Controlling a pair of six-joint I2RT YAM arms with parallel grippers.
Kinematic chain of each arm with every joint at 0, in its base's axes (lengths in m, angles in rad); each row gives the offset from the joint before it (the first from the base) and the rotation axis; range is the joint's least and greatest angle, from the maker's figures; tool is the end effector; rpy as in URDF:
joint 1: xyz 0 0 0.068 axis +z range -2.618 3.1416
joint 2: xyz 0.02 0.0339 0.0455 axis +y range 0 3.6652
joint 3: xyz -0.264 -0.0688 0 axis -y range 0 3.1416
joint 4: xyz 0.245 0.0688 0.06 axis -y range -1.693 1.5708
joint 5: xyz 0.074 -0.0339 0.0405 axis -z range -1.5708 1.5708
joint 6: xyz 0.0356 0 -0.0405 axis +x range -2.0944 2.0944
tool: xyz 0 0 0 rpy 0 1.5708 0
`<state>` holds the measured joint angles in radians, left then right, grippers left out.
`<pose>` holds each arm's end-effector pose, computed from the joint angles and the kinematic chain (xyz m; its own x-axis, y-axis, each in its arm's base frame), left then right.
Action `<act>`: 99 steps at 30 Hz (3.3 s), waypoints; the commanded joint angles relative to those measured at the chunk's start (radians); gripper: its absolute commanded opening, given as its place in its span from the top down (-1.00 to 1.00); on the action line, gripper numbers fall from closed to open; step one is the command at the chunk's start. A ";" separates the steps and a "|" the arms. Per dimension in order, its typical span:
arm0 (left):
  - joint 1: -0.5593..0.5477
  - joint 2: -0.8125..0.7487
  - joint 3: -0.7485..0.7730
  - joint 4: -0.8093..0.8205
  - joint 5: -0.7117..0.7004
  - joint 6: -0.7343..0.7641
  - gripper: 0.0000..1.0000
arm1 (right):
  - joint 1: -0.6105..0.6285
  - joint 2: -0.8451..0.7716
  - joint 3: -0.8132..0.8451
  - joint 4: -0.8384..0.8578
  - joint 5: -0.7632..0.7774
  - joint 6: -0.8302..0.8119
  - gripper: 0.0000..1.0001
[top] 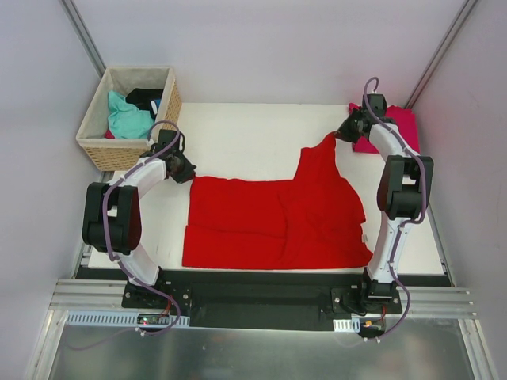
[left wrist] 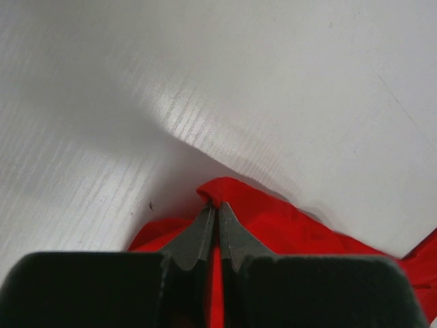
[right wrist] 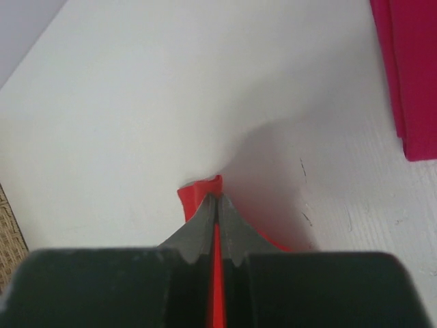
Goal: Fold and stack the t-shirts
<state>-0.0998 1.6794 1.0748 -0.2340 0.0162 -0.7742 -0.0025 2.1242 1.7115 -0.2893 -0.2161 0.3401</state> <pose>0.3557 -0.0362 0.2045 -0.6063 -0.6418 -0.4695 -0.4384 0.7624 -0.4760 0.4903 0.0064 0.2246 -0.6626 0.3275 -0.6736 0.0634 0.9206 0.3852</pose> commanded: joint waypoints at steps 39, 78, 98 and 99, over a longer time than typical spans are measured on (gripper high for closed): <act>-0.121 -0.110 -0.003 0.016 0.044 0.018 1.00 | -0.001 -0.194 -0.156 0.012 0.001 -0.001 0.99; -0.121 -0.581 -0.375 -0.116 -0.156 0.056 1.00 | 0.065 -1.113 -0.716 -0.415 0.512 -0.081 0.99; -0.121 -0.606 -0.392 -0.126 -0.157 0.058 1.00 | 0.065 -1.388 -0.832 -0.622 0.641 -0.052 0.99; -0.121 -0.610 -0.398 -0.129 -0.154 0.056 1.00 | 0.065 -1.405 -0.836 -0.629 0.652 -0.050 0.99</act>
<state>-0.2214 1.1122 0.7017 -0.3466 -0.1158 -0.7238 0.0582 0.7700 0.8837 -0.8547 0.3649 0.2829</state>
